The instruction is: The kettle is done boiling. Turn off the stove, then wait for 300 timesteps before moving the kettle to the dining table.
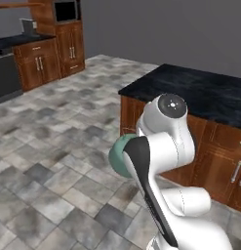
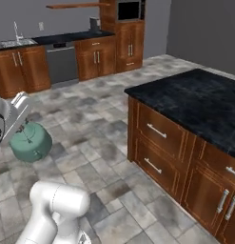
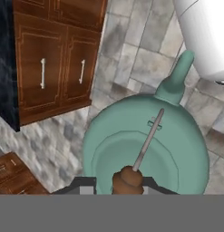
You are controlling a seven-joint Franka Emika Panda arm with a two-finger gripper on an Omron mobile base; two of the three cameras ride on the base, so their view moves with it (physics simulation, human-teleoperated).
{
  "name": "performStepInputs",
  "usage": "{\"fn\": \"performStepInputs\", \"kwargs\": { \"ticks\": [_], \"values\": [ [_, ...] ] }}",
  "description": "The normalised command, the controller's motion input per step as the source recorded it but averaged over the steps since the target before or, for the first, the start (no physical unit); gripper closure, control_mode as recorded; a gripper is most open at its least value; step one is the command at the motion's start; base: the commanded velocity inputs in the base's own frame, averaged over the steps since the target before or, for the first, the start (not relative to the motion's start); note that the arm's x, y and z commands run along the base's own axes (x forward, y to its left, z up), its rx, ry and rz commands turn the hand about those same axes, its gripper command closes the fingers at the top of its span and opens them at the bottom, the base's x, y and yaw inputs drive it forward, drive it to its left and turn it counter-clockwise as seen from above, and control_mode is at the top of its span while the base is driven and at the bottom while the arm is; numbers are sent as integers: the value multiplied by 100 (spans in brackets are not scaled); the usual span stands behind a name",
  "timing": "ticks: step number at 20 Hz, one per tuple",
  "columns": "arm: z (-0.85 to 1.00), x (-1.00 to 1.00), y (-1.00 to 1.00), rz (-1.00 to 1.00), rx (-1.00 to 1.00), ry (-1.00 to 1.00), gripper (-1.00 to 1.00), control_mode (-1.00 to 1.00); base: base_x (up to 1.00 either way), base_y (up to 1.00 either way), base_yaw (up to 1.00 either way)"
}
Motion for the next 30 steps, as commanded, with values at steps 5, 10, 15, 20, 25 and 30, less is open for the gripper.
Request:
{"fn": "performStepInputs", "kwargs": {
  "ticks": [5, 10, 15, 20, 25, 30],
  "values": [
    [0, 0, 0, 0, 0, 0, 100, 100, 21, -9, -53],
    [0, 0, 0, 0, 0, 0, 100, 100, 20, -8, -53],
    [0, 0, 0, 0, 0, 0, 100, 100, 20, -6, -54],
    [0, 0, 0, 0, 0, 0, 100, 100, 19, -12, -54],
    [0, 0, 0, 0, 0, 0, 100, 100, 25, -33, -48],
    [0, 0, 0, 0, 0, 0, 100, 100, 31, -64, -33]
  ]
}}
